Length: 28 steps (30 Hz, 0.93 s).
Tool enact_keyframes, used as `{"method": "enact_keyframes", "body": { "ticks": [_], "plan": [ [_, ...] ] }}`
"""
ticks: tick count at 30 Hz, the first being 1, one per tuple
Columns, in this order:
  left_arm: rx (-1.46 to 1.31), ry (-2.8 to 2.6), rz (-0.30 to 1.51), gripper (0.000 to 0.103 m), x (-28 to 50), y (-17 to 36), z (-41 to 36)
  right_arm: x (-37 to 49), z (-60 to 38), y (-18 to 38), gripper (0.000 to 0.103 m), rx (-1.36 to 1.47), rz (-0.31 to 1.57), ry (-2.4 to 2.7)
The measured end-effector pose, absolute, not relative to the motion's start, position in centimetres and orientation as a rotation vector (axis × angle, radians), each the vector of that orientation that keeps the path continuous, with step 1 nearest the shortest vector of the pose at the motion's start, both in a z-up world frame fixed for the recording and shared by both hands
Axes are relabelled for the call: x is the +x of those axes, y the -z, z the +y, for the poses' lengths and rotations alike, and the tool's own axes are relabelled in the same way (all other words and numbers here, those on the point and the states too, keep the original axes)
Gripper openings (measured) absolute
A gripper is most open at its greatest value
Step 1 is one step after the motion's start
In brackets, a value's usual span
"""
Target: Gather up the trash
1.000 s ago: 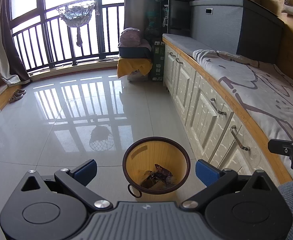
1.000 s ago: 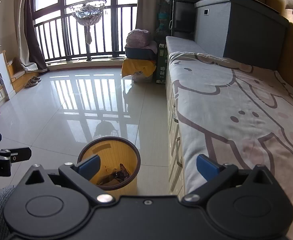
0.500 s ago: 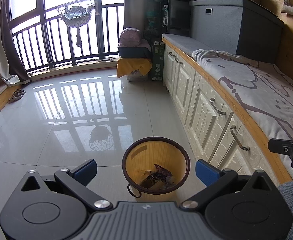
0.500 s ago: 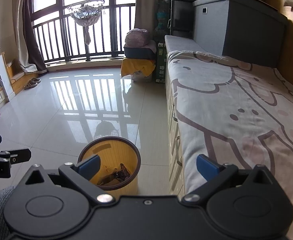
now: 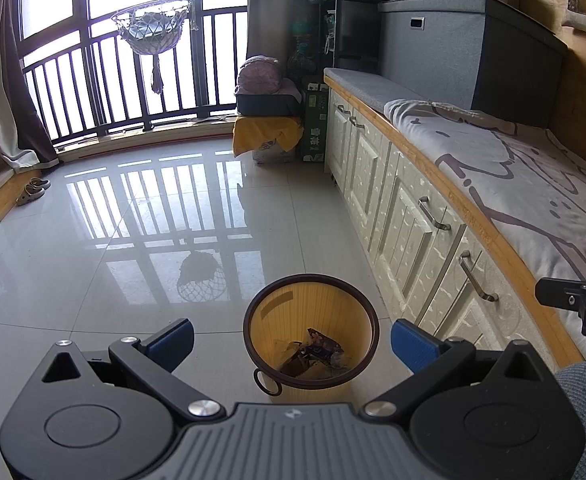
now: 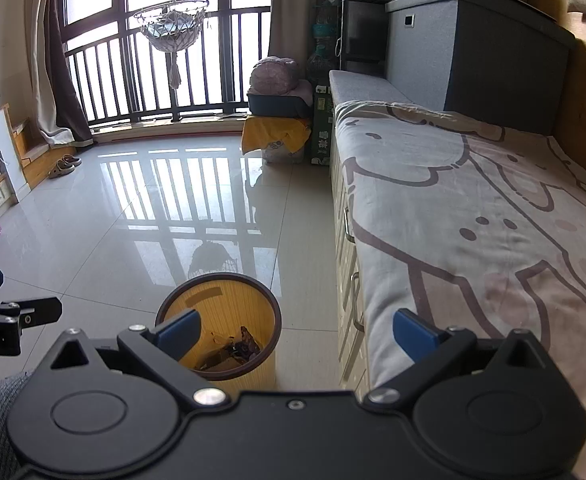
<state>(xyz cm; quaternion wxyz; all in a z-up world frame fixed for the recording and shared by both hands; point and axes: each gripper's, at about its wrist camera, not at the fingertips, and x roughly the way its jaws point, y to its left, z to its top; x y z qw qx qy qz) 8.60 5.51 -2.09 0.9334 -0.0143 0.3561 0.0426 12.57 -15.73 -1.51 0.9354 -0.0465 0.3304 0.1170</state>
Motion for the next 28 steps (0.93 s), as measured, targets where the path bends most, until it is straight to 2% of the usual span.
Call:
{"method": "enact_keyframes", "body": {
  "ticks": [28],
  "plan": [
    [-0.028,-0.087,0.727,0.103,8.72,2.14,5.27,12.66,-15.81,1.49,0.103,-0.094,0.676,-0.239]
  ]
}}
